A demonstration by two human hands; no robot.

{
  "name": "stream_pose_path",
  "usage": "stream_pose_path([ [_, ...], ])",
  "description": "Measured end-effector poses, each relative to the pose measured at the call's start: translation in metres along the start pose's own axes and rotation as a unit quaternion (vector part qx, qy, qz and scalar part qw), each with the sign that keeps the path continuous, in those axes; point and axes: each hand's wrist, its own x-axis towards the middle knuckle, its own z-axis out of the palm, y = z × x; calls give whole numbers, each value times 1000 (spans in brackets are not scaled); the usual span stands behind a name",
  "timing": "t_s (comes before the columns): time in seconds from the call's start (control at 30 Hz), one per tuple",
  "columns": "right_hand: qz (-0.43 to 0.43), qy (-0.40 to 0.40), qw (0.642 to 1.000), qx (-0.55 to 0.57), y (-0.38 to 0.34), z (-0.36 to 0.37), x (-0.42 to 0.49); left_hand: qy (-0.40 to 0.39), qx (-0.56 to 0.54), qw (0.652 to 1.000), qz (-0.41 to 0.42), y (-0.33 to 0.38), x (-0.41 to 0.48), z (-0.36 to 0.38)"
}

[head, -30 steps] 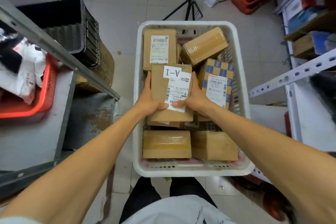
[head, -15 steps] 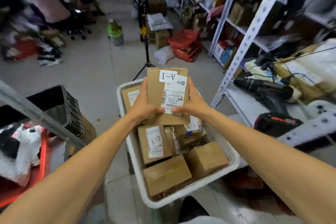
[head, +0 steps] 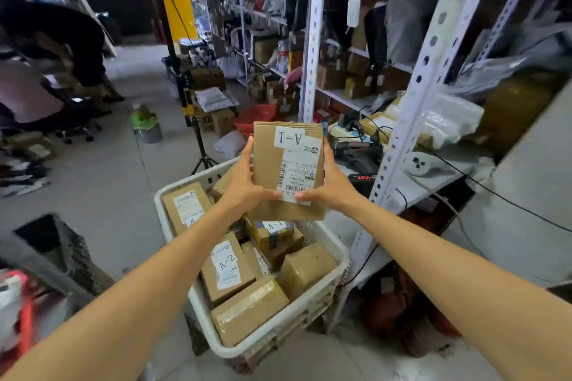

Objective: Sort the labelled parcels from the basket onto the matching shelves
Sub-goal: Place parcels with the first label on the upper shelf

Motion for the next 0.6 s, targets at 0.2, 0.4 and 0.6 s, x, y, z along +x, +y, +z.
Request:
stream_pose_path([
  [0.2, -3, 6, 1000, -12, 14, -27, -72, 28, 21, 999, 2, 25, -65, 41],
  [0.4, -19, 4, 1000, 18, 25, -42, -138, 34, 14, 999, -7, 37, -127, 73],
  [0.6, -2, 64, 998, 22, 43, -74, -202, -6, 35, 999, 8, 58, -152, 118],
])
